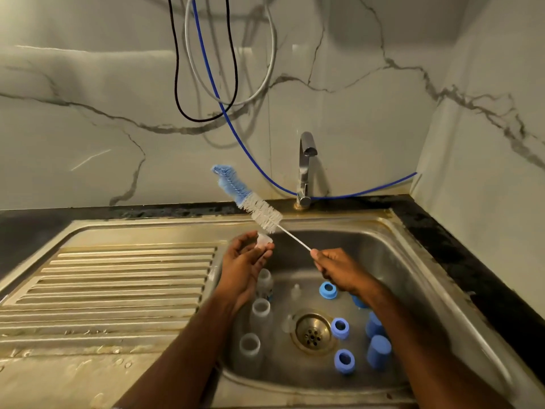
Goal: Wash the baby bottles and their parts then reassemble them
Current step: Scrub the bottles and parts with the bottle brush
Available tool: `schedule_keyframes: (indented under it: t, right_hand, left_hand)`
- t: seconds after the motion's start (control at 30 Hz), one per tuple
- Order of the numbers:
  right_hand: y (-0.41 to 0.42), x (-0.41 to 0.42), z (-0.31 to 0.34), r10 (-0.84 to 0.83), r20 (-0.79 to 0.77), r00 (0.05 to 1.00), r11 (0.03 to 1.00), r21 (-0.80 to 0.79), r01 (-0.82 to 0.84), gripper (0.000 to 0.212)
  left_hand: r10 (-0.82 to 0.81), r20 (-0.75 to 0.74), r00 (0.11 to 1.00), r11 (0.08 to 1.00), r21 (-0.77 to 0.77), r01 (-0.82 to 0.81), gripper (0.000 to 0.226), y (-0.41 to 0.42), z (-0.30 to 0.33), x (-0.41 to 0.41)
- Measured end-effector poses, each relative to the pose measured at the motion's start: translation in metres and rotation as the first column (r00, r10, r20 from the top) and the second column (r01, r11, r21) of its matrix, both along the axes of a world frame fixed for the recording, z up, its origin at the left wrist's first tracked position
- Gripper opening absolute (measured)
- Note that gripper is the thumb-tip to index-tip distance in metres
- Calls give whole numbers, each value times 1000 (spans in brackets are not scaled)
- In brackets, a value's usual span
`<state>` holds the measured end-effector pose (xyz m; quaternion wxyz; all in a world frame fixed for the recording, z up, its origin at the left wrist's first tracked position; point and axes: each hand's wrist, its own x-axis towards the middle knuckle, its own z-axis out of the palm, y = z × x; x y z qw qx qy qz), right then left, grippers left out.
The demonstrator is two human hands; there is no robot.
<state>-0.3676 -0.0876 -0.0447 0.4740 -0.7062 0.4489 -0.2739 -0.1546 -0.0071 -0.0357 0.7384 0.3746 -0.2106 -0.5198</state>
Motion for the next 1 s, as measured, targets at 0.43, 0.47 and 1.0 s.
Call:
schedule_keyframes:
  t: [0.43, 0.47, 1.0]
  right_hand:
    - [17, 7, 8, 94, -67, 993, 995, -25, -96, 45]
    - [18, 7, 9, 105, -74, 992, 994, -32, -107, 45]
    - [21, 20, 3, 153, -109, 982, 988, -20, -156, 49]
  left_hand:
    - [20, -68, 998, 1000, 23, -18, 16, -7, 5, 0]
    - [5, -50, 999, 999, 45, -3, 19, -6, 6, 2]
    - [237, 380, 894, 971, -128, -203, 19, -7, 2, 0]
